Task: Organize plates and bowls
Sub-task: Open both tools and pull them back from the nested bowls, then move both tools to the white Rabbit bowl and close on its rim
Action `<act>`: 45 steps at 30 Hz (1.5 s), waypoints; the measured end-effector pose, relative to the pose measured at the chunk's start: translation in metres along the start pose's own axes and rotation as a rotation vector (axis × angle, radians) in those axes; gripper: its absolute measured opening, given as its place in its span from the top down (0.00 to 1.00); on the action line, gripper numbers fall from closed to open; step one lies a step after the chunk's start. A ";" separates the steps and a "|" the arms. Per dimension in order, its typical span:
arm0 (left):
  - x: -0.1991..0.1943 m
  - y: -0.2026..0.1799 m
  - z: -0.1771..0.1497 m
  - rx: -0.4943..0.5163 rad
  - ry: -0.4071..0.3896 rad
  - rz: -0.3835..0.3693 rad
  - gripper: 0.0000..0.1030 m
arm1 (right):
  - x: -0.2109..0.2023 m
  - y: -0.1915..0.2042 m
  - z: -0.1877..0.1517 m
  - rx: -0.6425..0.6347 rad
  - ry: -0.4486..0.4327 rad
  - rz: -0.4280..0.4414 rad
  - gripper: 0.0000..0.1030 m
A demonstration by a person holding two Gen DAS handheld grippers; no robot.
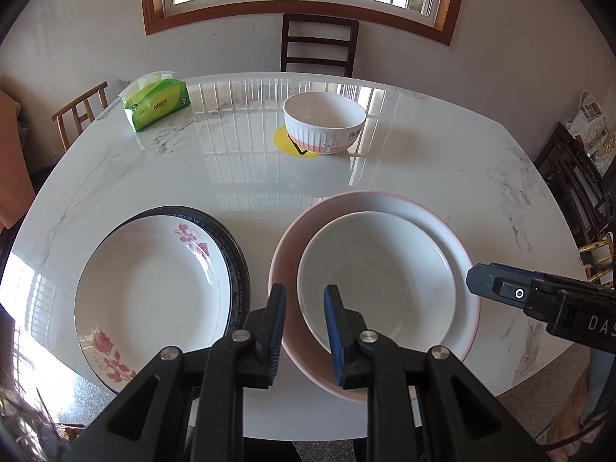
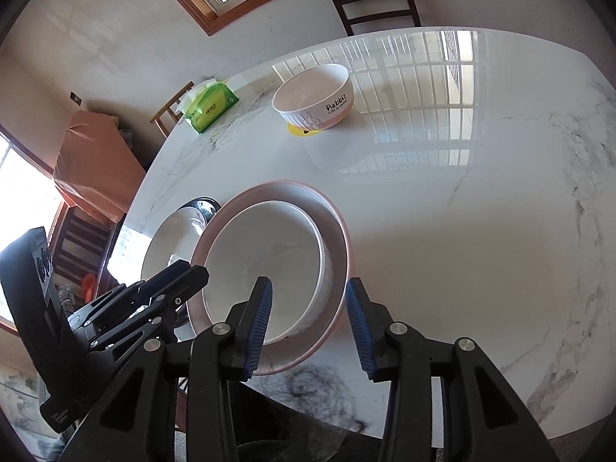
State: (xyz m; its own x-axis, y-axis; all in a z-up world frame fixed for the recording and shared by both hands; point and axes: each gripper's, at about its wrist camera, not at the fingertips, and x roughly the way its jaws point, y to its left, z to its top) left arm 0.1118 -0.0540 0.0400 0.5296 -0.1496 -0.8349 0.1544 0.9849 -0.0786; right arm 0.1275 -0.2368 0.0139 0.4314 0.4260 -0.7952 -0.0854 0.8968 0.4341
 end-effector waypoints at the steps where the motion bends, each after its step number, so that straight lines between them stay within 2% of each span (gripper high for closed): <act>1: 0.000 0.001 0.002 -0.007 0.005 -0.003 0.79 | 0.000 -0.002 0.000 0.004 -0.001 0.001 0.62; 3: 0.001 0.006 0.006 -0.021 0.020 -0.013 0.72 | -0.002 -0.007 0.000 0.013 -0.009 0.001 0.62; 7: 0.002 0.016 0.015 -0.062 0.035 -0.031 0.69 | -0.006 -0.017 0.002 0.023 -0.030 -0.003 0.61; 9: 0.004 0.021 0.020 -0.084 0.050 -0.050 0.65 | -0.009 -0.020 0.002 0.022 -0.048 -0.014 0.57; 14: 0.011 0.032 0.039 -0.139 0.074 -0.074 0.64 | -0.013 -0.031 0.010 -0.002 -0.097 -0.060 0.54; 19: 0.022 0.038 0.062 -0.183 0.093 -0.089 0.62 | -0.011 -0.039 0.025 -0.036 -0.127 -0.090 0.47; 22: 0.034 0.040 0.076 -0.199 0.116 -0.094 0.62 | -0.004 -0.043 0.035 -0.038 -0.121 -0.074 0.45; 32: 0.076 0.052 0.125 -0.303 0.181 -0.213 0.62 | 0.027 -0.063 0.081 0.002 -0.062 -0.031 0.43; 35: 0.089 0.054 0.142 -0.331 0.187 -0.268 0.62 | 0.036 -0.072 0.100 0.034 -0.039 -0.005 0.43; 39: 0.112 0.058 0.163 -0.360 0.209 -0.286 0.61 | 0.051 -0.082 0.130 0.080 0.005 0.032 0.41; 45: 0.141 0.072 0.179 -0.451 0.223 -0.339 0.61 | 0.066 -0.079 0.172 0.079 0.022 0.035 0.39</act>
State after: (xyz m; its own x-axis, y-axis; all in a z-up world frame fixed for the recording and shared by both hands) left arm 0.3465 -0.0196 0.0140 0.3178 -0.4879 -0.8130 -0.1107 0.8325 -0.5429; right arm 0.3170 -0.3006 0.0000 0.4096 0.4604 -0.7875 -0.0285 0.8693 0.4934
